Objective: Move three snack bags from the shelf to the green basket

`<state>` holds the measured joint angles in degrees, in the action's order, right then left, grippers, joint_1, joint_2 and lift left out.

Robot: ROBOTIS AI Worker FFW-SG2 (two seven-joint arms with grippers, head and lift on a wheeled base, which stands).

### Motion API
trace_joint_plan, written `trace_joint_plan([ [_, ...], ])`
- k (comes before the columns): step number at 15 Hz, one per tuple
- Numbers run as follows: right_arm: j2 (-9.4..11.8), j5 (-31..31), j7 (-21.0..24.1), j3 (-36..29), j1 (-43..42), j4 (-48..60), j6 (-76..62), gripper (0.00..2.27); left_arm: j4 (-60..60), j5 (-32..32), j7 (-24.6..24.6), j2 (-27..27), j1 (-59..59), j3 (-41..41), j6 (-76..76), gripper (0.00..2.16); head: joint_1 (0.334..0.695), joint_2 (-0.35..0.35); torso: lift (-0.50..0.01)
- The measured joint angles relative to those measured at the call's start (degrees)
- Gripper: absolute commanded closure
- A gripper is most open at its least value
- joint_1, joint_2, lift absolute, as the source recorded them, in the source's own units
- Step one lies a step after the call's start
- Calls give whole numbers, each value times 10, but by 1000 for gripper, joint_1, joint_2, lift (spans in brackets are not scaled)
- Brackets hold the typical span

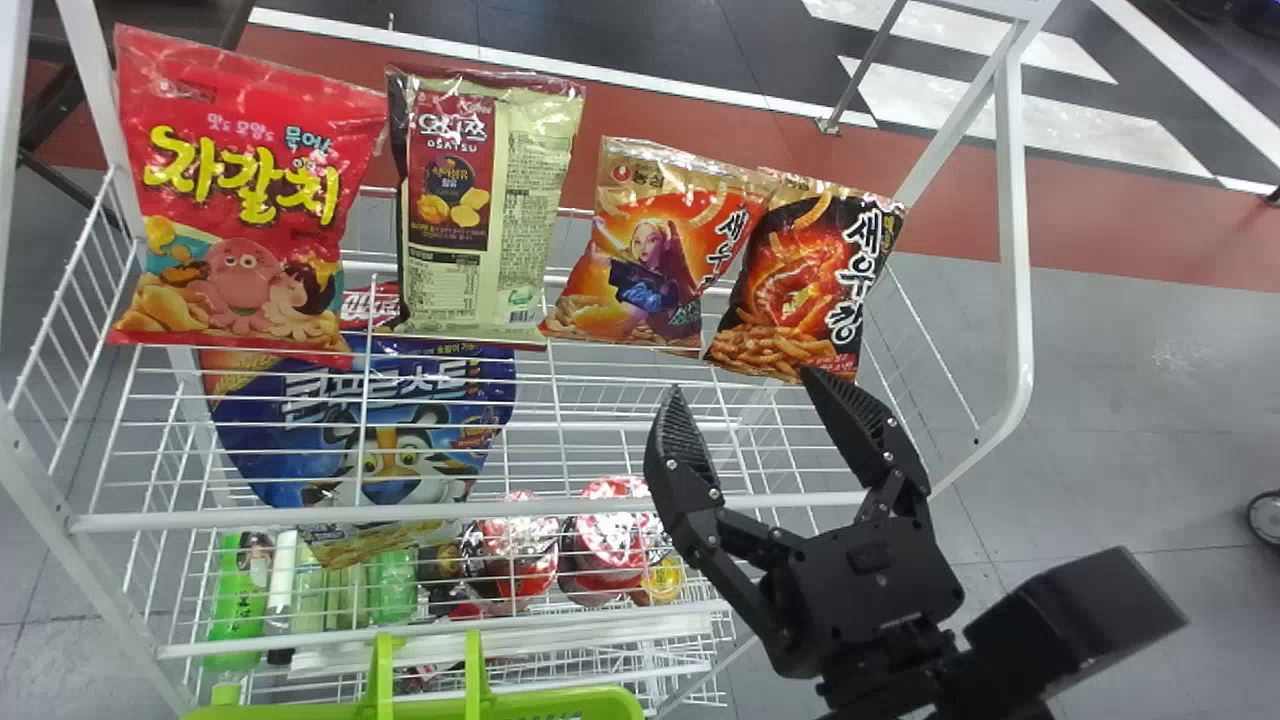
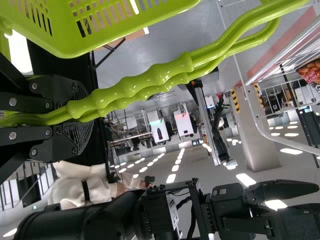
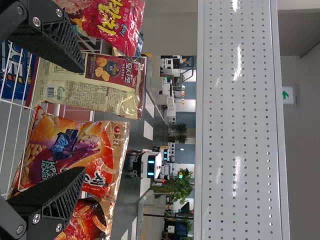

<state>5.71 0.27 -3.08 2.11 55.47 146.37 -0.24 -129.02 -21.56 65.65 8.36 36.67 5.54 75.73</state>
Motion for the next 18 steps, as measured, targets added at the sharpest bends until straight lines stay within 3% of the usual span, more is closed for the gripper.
trace_joint_plan([
  [15, 2, 0, 0, -1, -8, -18, -28, 120, -1, 0, -3, 0, -3, 4, 5, 1696, 695, -350, -47],
  [18, 3, -3, -6, 9, -41, -42, -28, 120, -1, 1, -3, -1, -3, 10, 4, 1696, 695, -350, -47],
])
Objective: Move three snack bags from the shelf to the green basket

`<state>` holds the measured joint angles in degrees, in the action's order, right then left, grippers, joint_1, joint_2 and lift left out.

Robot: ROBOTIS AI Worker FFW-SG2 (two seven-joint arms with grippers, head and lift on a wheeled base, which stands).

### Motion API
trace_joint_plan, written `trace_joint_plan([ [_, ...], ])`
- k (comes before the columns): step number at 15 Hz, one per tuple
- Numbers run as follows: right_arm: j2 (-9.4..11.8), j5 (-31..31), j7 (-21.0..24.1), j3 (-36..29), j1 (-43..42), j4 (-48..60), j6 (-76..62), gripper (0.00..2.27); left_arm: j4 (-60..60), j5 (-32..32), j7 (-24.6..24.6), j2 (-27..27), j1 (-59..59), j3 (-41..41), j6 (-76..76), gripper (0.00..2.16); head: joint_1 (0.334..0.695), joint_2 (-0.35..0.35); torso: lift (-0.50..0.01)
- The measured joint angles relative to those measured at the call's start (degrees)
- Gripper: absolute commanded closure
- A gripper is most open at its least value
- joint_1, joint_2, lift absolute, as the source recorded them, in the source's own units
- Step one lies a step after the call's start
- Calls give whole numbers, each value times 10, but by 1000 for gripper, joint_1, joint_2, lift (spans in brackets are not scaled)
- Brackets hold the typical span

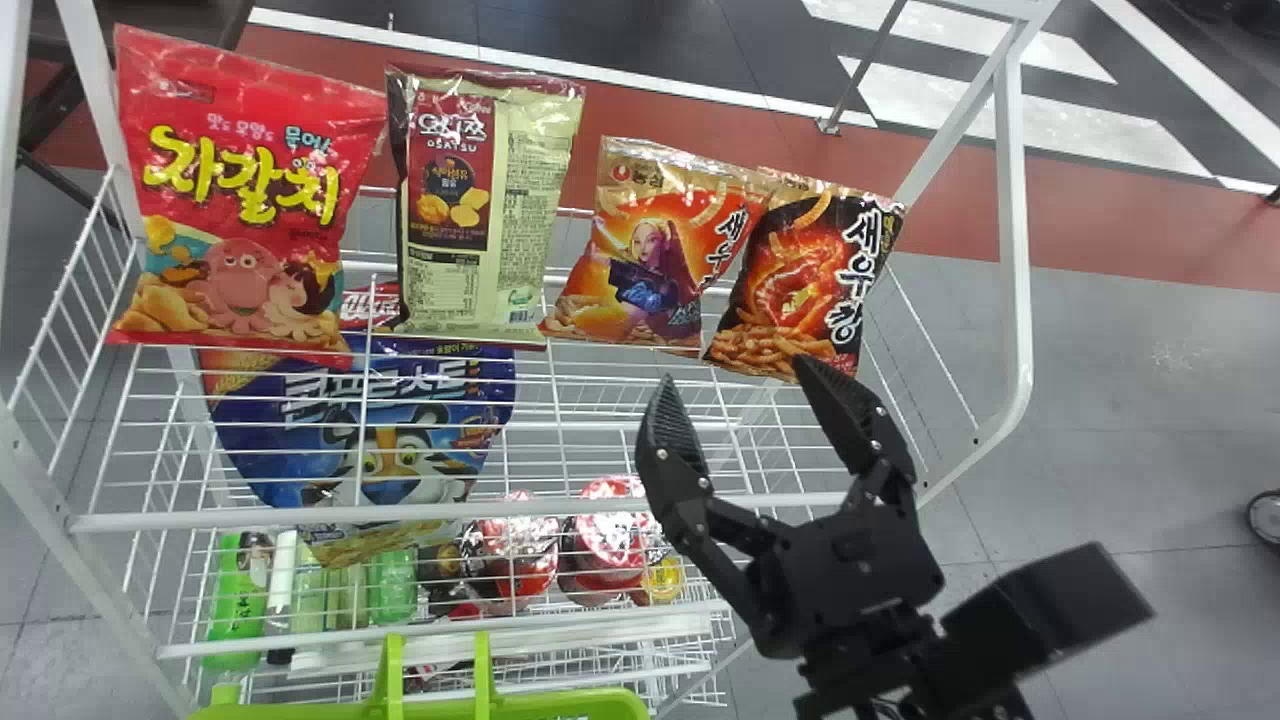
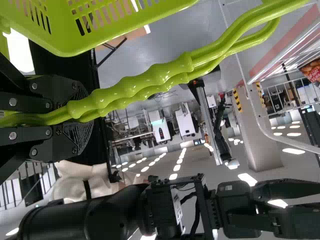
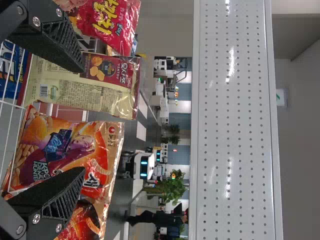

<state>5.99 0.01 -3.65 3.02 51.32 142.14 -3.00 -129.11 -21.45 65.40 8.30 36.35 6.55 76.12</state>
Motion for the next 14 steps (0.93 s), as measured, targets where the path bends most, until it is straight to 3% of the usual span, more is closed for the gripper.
trace_joint_plan([
  [6, -8, 3, -20, 69, -181, -102, 106, 124, 4, 4, -11, 1, -8, 13, 5, 1696, 695, -340, -47],
  [10, -22, 13, -31, 147, -304, -181, 170, 124, 11, 4, -18, 0, -15, 16, 5, 1696, 695, -183, -47],
  [11, -24, 14, -30, 165, -335, -205, 183, 124, 17, 2, -17, -1, -18, 17, 5, 1696, 695, -117, -47],
  [14, -44, 3, -29, 192, -422, -287, 218, 124, 24, 0, -17, -1, -23, 16, 5, 1696, 695, -44, -47],
])
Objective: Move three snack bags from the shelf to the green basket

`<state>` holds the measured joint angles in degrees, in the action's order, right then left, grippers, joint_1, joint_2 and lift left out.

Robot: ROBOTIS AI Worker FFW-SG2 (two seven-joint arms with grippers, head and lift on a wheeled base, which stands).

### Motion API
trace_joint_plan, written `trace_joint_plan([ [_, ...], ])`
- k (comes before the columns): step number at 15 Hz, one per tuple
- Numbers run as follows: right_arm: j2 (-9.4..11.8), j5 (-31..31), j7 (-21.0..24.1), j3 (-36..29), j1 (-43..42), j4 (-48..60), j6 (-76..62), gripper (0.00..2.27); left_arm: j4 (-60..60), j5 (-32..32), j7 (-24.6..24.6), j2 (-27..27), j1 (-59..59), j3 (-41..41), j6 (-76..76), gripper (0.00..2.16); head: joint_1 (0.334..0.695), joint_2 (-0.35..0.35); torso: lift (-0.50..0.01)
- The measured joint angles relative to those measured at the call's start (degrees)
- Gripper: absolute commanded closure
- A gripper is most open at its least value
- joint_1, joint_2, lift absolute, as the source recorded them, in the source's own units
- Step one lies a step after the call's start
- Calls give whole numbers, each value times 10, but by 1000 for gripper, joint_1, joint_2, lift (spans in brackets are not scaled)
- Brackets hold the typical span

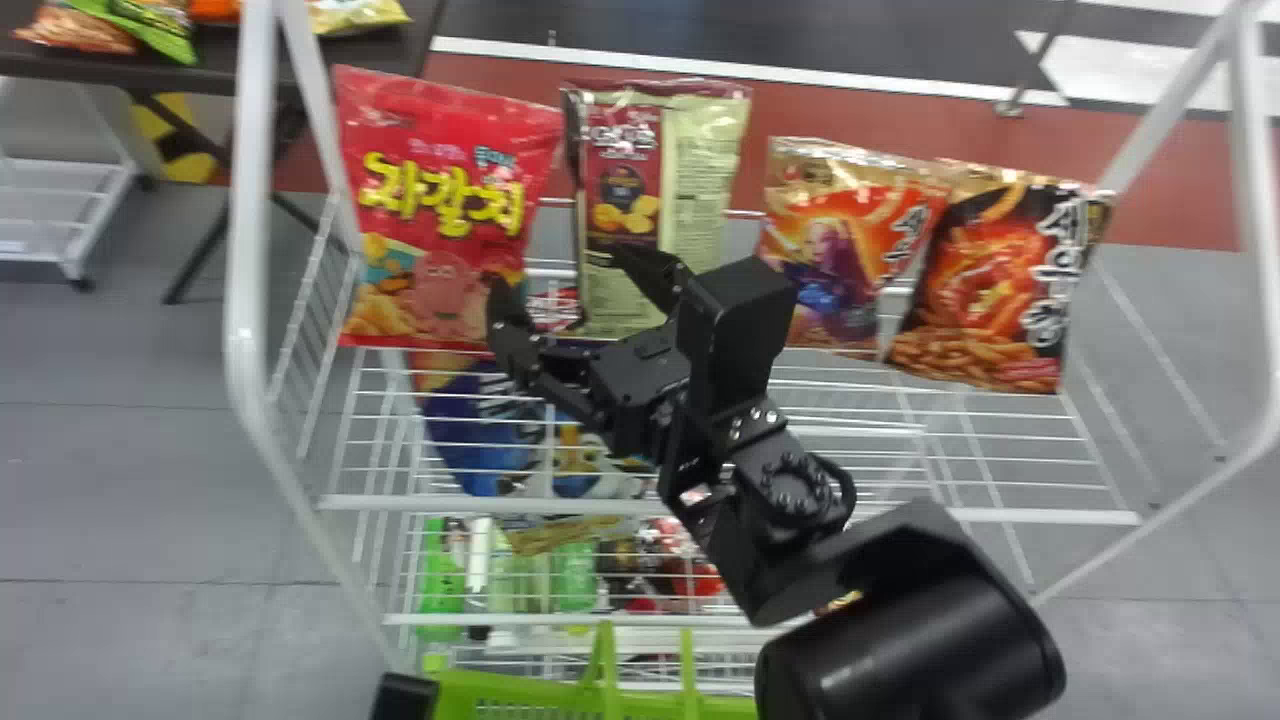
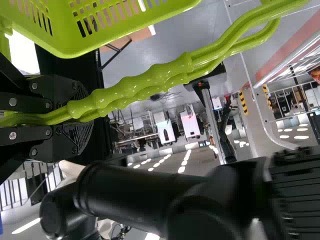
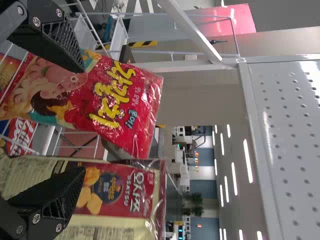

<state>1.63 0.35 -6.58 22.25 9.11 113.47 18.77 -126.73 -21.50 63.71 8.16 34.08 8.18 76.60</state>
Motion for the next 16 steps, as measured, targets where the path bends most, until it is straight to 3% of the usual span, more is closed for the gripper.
trace_joint_plan([
  [3, -15, -17, -1, 12, -71, -69, 26, 130, 8, -1, 1, 0, -5, -2, 0, 1696, 695, 1, -47],
  [6, -16, -53, -26, 16, -123, -134, 27, 188, 18, -7, 2, 0, -15, -3, -1, 1696, 695, 36, -47],
  [8, -16, -61, -45, 16, -143, -163, 21, 478, 25, -11, 2, 0, -22, -4, -2, 1696, 695, 47, -47],
  [9, -16, -62, -61, 16, -152, -173, 22, 761, 30, -13, 1, -1, -26, -4, -3, 1696, 695, 51, -47],
  [11, -16, -63, -94, 13, -166, -182, 43, 1905, 37, -14, 0, -3, -32, -2, -4, 1696, 695, 64, -47],
  [12, -16, -65, -102, 11, -170, -179, 71, 2044, 41, -15, -1, -4, -36, -1, -5, 1696, 695, 65, -47],
  [16, -16, -41, -121, 9, -138, -90, 153, 2078, 45, -15, -2, -5, -39, 6, -9, 1696, 695, 60, -47],
])
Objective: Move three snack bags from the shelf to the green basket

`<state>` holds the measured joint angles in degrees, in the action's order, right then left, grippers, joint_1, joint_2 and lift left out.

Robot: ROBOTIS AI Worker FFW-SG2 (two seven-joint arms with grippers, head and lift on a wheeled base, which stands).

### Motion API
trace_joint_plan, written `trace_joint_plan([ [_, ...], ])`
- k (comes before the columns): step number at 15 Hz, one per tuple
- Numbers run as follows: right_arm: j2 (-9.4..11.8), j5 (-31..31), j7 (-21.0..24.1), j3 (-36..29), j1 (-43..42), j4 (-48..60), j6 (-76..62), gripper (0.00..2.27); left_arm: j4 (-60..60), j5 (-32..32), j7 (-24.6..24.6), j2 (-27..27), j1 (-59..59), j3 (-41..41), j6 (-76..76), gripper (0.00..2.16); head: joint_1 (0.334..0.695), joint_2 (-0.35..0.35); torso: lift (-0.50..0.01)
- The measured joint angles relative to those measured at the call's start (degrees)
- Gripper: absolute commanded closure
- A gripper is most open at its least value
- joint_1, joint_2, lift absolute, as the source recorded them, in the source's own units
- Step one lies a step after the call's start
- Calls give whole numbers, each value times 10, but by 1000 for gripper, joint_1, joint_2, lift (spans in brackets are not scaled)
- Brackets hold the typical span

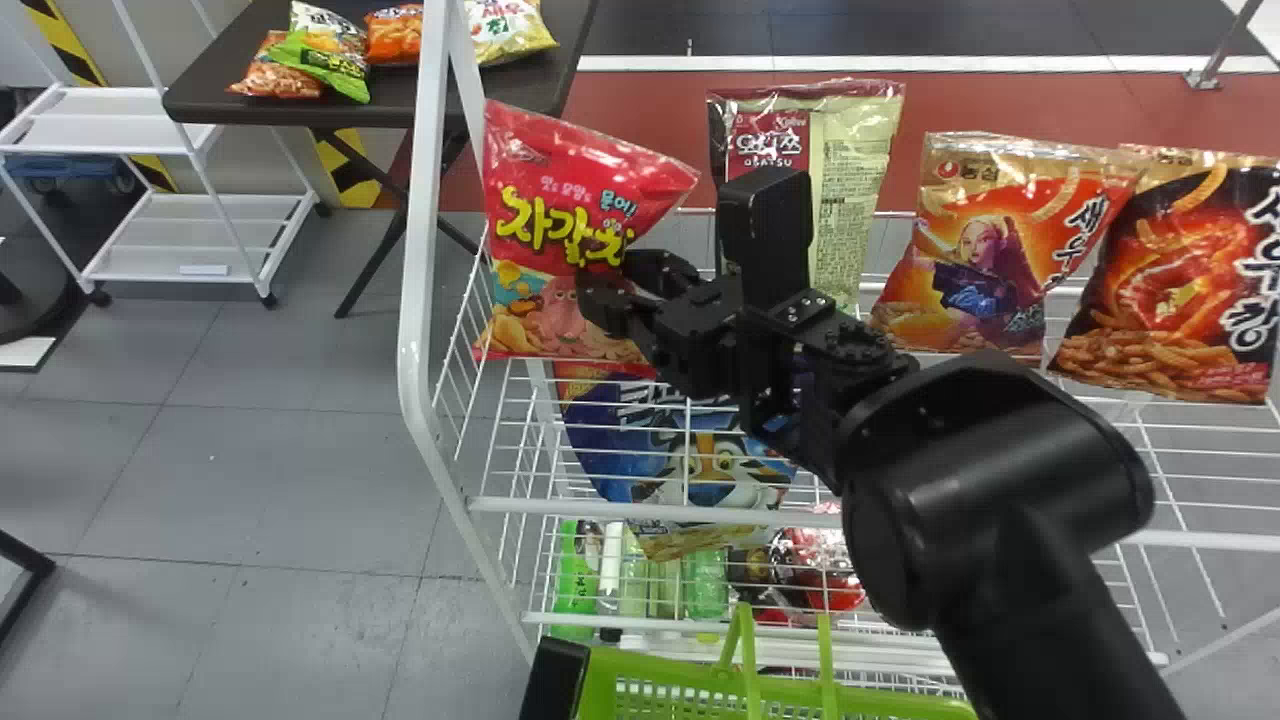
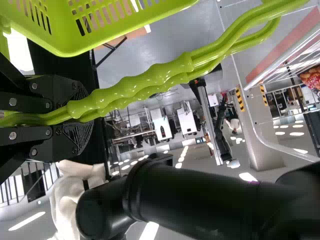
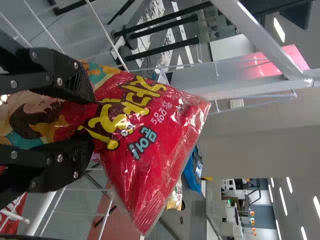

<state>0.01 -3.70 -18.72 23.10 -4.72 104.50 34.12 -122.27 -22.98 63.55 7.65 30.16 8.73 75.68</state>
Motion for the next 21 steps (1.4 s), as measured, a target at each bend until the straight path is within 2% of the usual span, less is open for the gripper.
trace_joint_plan([
  [2, 9, 27, -17, -2, 39, 83, 40, 2081, -3, 0, 1, 0, 4, 2, -5, 1696, 695, 51, -47],
  [4, 38, 44, -21, -13, 89, 194, 105, 2081, -7, 0, 1, 0, 9, 3, -11, 1696, 695, 18, -47],
  [6, 74, 57, -20, -40, 147, 303, 171, 2081, -9, 1, 0, 1, 11, 7, -21, 1696, 695, -83, -47],
  [9, 126, 15, -31, -159, 259, 456, 231, 2081, -11, 4, -8, 1, 11, 16, -39, 1696, 695, -268, -47],
  [10, 138, -29, -45, -229, 301, 499, 250, 2081, -11, 5, -11, 0, 11, 17, -48, 1696, 695, -337, -47],
  [11, 144, -84, -67, -307, 340, 531, 269, 2081, -11, 5, -18, 0, 11, 17, -55, 1696, 695, -350, -47],
  [12, 144, -130, -89, -375, 367, 552, 288, 2081, -10, 5, -26, -1, 10, 18, -61, 1696, 695, -350, -47],
  [13, 133, -175, -124, -452, 391, 569, 314, 2081, -9, 5, -35, -2, 8, 19, -70, 1696, 695, -350, -47],
  [14, 108, -209, -175, -522, 404, 578, 346, 2081, -9, 5, -42, -3, 6, 21, -79, 1696, 695, -350, -47],
  [16, 31, -236, -298, -633, 410, 585, 381, 2081, -9, 7, -54, -7, 4, 27, -92, 1696, 695, -350, -47],
  [17, 16, -240, -337, -682, 409, 585, 392, 2078, -9, 10, -59, -9, 3, 30, -100, 1696, 695, -350, -47],
  [19, 9, -239, -358, -733, 414, 577, 434, 2078, -8, 11, -60, -13, 1, 29, -114, 1696, 695, -350, -47],
  [21, 15, -214, -360, -724, 432, 544, 452, 2078, -8, 12, -64, -17, 2, 30, -123, 1696, 695, -350, -47],
])
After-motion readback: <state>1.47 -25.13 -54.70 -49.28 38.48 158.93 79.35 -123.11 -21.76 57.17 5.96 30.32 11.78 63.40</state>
